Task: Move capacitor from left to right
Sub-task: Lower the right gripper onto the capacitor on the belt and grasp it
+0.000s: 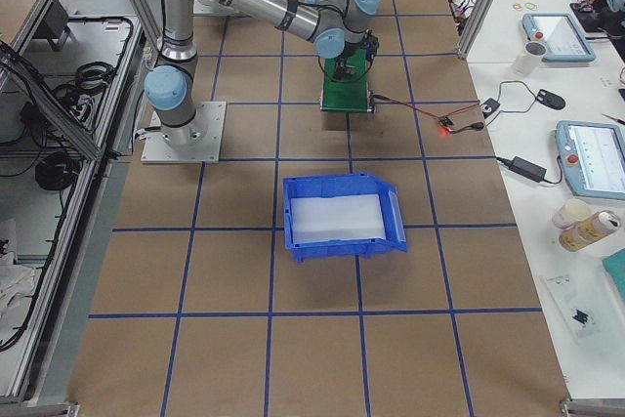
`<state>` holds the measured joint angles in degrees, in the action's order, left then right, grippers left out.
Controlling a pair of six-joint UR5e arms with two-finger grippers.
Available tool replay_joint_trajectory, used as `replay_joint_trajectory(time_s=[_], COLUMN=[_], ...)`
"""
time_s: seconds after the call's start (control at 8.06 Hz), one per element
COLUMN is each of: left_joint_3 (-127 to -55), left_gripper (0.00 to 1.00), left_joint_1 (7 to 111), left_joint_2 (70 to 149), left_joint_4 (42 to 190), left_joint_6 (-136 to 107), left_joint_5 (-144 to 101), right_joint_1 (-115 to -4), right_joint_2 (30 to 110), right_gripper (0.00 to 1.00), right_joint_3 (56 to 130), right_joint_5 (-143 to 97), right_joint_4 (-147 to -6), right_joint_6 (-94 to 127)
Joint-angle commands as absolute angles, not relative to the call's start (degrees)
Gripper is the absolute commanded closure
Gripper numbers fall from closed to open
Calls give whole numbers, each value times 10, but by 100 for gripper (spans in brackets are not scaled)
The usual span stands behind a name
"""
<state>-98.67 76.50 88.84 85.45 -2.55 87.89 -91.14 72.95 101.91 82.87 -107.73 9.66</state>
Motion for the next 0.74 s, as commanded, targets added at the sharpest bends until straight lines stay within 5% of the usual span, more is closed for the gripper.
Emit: replay_joint_trajectory(time_s=[0.0,0.12,0.37,0.5,0.62], left_joint_3=[-987,-987,-987,-987,-990], left_gripper=[0,0,0,0,0], left_joint_1=[768,769,778,784,784], left_joint_2=[889,888,886,885,887], left_joint_4=[840,840,837,837,836], left_joint_6=[-39,-58,-63,-64,-62], left_joint_5=[866,864,865,867,869], right_joint_1=[-911,-909,-899,-885,-869], right_joint_2=[708,707,706,707,709], right_gripper=[0,8,80,96,100], right_joint_3=[1021,1021,1020,1020,1019], right_joint_5=[831,835,842,843,845], right_joint_4=[-1130,-1135,-1130,-1129,-1129], right_joint_6=[134,152,148,135,115])
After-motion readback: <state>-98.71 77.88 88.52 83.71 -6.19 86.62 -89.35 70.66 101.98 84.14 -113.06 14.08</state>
